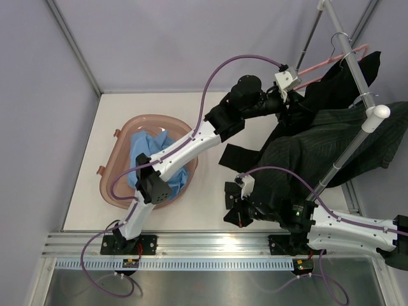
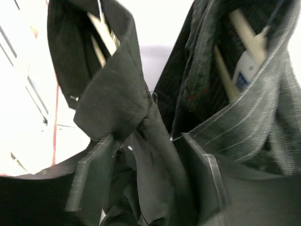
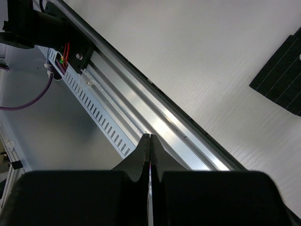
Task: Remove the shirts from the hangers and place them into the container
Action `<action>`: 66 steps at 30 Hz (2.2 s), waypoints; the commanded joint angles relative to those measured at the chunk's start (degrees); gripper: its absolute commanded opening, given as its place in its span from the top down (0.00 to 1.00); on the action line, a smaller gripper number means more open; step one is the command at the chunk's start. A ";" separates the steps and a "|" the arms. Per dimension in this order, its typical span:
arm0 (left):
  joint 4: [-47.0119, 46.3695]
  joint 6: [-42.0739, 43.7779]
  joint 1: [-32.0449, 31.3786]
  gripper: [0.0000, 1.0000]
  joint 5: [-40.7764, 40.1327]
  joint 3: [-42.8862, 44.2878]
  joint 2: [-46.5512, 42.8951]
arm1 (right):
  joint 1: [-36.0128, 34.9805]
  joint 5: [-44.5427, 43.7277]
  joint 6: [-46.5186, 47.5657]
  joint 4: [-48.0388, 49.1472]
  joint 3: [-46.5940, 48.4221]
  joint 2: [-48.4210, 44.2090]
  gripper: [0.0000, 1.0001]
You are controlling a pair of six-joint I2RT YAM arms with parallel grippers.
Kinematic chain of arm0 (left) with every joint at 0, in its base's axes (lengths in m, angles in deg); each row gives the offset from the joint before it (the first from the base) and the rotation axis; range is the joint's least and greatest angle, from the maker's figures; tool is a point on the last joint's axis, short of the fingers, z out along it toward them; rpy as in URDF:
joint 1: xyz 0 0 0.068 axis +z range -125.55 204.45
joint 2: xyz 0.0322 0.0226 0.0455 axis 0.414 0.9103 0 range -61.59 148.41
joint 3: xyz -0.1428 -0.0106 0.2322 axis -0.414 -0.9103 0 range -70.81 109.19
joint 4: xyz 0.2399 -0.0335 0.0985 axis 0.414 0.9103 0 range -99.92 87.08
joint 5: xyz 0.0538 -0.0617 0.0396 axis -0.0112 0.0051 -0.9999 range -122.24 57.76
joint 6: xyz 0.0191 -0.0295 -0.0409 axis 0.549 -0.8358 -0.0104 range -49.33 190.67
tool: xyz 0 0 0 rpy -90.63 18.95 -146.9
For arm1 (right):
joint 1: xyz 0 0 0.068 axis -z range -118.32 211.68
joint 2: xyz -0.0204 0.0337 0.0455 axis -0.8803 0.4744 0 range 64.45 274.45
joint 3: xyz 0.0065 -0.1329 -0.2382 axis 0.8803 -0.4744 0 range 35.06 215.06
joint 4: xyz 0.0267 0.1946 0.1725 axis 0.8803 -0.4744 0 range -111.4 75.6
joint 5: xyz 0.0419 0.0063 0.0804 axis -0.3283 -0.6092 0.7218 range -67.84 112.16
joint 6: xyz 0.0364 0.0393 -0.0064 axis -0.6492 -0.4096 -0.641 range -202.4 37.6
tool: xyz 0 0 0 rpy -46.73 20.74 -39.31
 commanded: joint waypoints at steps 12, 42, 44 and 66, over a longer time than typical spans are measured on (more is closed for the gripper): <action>-13.94 3.40 -1.43 1.00 -6.84 -2.59 -4.46 | -1.04 -2.80 -0.81 0.72 -0.01 -0.24 1.00; 2.91 4.01 -2.22 1.00 -16.43 -14.80 -25.73 | -1.48 -4.30 2.97 -5.52 5.61 -1.91 1.00; 7.12 2.35 -2.31 1.00 -15.90 -19.00 -29.84 | -1.48 -4.38 3.41 -6.57 6.40 -1.73 0.99; 33.42 -7.06 -2.31 1.00 -34.71 -64.91 -84.35 | 0.26 -17.04 27.64 -15.96 61.69 24.09 0.67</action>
